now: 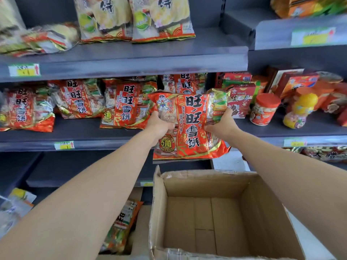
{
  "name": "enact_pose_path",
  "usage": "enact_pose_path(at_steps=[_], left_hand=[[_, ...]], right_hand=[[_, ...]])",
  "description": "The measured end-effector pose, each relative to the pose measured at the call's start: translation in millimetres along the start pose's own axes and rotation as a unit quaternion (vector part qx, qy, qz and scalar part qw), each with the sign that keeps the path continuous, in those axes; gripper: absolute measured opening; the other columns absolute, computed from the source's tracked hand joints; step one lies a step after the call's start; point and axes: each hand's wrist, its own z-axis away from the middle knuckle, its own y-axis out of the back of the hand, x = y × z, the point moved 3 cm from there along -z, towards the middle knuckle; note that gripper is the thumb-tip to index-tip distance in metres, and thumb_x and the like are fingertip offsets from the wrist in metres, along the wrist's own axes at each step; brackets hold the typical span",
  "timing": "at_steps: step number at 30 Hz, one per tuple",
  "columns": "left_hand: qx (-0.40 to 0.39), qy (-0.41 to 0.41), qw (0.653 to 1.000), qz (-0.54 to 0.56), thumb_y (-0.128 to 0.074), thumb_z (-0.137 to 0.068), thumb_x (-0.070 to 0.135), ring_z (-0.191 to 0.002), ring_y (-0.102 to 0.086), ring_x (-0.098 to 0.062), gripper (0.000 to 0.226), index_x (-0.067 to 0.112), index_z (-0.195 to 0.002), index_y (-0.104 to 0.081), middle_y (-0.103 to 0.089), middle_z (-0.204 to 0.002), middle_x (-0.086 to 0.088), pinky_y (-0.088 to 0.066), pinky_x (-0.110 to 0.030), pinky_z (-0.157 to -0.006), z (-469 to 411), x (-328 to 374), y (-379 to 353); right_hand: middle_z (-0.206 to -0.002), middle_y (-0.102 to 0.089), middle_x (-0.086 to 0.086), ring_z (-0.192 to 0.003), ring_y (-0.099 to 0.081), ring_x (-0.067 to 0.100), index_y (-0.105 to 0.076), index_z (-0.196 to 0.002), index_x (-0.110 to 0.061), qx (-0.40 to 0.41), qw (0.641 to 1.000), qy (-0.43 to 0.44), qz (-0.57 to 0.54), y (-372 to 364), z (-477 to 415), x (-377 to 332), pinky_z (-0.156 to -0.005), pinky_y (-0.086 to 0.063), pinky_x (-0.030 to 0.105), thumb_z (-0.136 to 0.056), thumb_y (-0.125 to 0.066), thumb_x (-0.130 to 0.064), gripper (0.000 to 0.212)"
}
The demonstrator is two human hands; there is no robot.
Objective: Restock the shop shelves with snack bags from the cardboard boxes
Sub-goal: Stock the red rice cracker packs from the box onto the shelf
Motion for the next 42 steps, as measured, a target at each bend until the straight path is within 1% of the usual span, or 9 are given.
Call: enact_pose_path(at_steps=[2,12,18,22,26,30,33,37,42], left_hand=[[0.002,-0.01,1.0,-0.005,-0.065,-0.085,0.001,-0.102,-0.049,-0.018,0.048,0.011,-0.125,-0.041,-0.05,-0.118,-0.003,-0.041,-0.023,-0.072,-21,7,5],[-0.008,-0.024,1.0,-0.018,-0.066,-0.085,0.007,-0.115,-0.056,-0.025,0.06,0.015,-0.138,-0.04,-0.054,-0.133,-0.007,-0.042,-0.034,-0.095,-128,17,13],[-0.004,-0.051,0.999,0.007,-0.065,-0.083,0.0,-0.107,-0.058,-0.022,0.054,0.012,-0.131,-0.046,-0.056,-0.121,-0.005,-0.049,-0.033,-0.091,-171,21,5],[-0.003,-0.052,0.999,-0.011,-0.066,-0.081,0.001,-0.107,-0.055,-0.022,0.051,0.014,-0.127,-0.05,-0.053,-0.126,-0.006,-0.042,-0.027,-0.083,-186,6,-2],[0.005,-0.069,0.998,-0.002,-0.062,-0.083,-0.003,-0.097,-0.052,-0.016,0.046,0.01,-0.126,-0.051,-0.054,-0.112,-0.001,-0.038,-0.019,-0.073,-194,13,-2],[0.029,-0.076,0.997,0.011,-0.063,-0.083,-0.003,-0.096,-0.051,-0.013,0.048,0.009,-0.127,-0.047,-0.056,-0.125,-0.005,-0.038,-0.022,-0.072,-202,18,2],[0.006,-0.077,0.997,-0.011,-0.067,-0.081,0.0,-0.098,-0.052,-0.016,0.061,0.016,-0.133,-0.04,-0.052,-0.13,-0.007,-0.04,-0.02,-0.066,-203,9,0],[-0.01,-0.082,0.996,-0.044,-0.07,-0.082,0.008,-0.101,-0.054,-0.02,0.069,0.028,-0.138,-0.034,-0.043,-0.126,-0.004,-0.05,-0.028,-0.075,-198,4,-3],[0.006,-0.078,0.996,-0.032,-0.067,-0.085,0.007,-0.08,-0.047,-0.006,0.067,0.026,-0.141,-0.034,-0.043,-0.127,-0.004,-0.038,-0.012,-0.056,-196,6,-7]], right_hand=[[-0.137,-0.041,0.011,-0.119,-0.051,0.032,-0.014,-0.143,-0.019,0.012,1.0,-0.001,-0.006,-7,-20,-7,-0.098,-0.047,0.05,-0.077,-0.076,-0.014,0.091],[-0.143,-0.034,0.011,-0.121,-0.046,0.031,-0.012,-0.145,-0.009,0.074,0.996,-0.034,0.03,-38,-118,-34,-0.092,-0.043,0.038,-0.083,-0.069,-0.012,0.085],[-0.139,-0.039,0.009,-0.123,-0.047,0.03,-0.022,-0.139,-0.01,0.127,0.991,-0.031,-0.008,-51,-158,-30,-0.105,-0.04,0.046,-0.075,-0.074,-0.01,0.083],[-0.138,-0.041,0.008,-0.124,-0.047,0.027,-0.024,-0.14,-0.012,0.132,0.99,-0.045,-0.025,-59,-170,-16,-0.107,-0.039,0.042,-0.073,-0.075,-0.009,0.085],[-0.138,-0.043,0.007,-0.124,-0.047,0.026,-0.023,-0.143,-0.013,0.134,0.988,-0.049,-0.058,-61,-176,-11,-0.104,-0.04,0.035,-0.076,-0.075,-0.01,0.084],[-0.138,-0.044,0.007,-0.123,-0.048,0.027,-0.022,-0.143,-0.014,0.133,0.989,-0.026,-0.063,-62,-178,-16,-0.101,-0.041,0.036,-0.079,-0.072,-0.013,0.081],[-0.149,-0.031,0.003,-0.133,-0.037,0.026,-0.007,-0.15,-0.018,0.108,0.992,-0.032,-0.05,-64,-178,-12,-0.109,-0.036,0.037,-0.08,-0.072,-0.008,0.096],[-0.159,-0.008,0.0,-0.144,-0.019,0.023,0.006,-0.152,-0.021,0.084,0.995,-0.042,-0.04,-69,-173,-6,-0.112,-0.029,0.035,-0.081,-0.07,0.0,0.106],[-0.16,-0.002,-0.002,-0.145,-0.019,0.023,0.011,-0.152,-0.025,0.062,0.997,-0.049,-0.021,-76,-167,3,-0.101,-0.037,0.029,-0.082,-0.068,0.001,0.109]])
